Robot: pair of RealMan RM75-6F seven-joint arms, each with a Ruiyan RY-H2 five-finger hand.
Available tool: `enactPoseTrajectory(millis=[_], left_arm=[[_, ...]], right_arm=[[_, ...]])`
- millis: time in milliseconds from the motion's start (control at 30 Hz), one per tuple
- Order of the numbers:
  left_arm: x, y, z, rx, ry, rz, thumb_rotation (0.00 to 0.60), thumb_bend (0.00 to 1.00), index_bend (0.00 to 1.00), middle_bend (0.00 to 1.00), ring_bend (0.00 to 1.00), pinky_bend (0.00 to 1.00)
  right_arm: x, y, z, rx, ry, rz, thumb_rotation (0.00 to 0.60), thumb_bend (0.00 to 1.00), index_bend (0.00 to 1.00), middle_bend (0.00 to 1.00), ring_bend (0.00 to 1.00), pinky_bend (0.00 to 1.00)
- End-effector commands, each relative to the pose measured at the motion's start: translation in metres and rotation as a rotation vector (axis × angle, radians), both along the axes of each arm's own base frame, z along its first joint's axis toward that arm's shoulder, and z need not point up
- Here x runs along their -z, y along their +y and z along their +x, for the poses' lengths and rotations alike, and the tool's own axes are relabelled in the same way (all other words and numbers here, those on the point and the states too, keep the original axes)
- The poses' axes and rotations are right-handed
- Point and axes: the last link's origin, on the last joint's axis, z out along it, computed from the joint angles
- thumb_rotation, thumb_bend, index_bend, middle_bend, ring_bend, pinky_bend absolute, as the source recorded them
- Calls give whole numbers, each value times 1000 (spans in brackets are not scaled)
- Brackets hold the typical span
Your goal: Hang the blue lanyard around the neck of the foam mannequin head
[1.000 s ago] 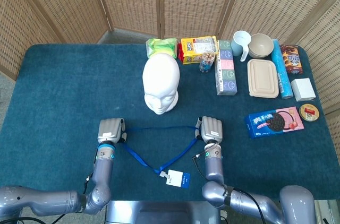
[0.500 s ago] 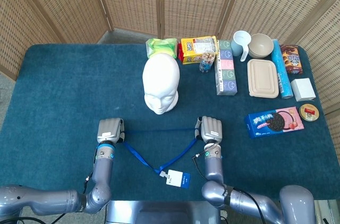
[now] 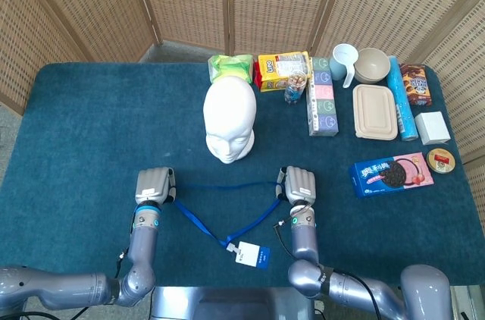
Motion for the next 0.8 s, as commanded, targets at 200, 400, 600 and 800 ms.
enactPoseTrajectory(millis=[200,400,600,800], left_arm=[[-19,-10,-7,33,-58,65,596,446,633,1000,1000,1000],[-37,-22,-8,94,-128,110,595,446,633,1000,1000,1000],[-79,-34,-1,211,-259,168,597,446,633,1000,1000,1000],[-107,-40,7,290,-308,211,598,446,633,1000,1000,1000]], right_arm=[[-16,10,11,-39,-108,3,600,516,633,958,1000,1000],[-38,20,20,-86,-195,8,600,516,637,961,1000,1000],[-76,30,39,-159,-318,-4,600,517,643,969,1000,1000],[-100,33,51,-193,-409,0,600,517,646,970,1000,1000]])
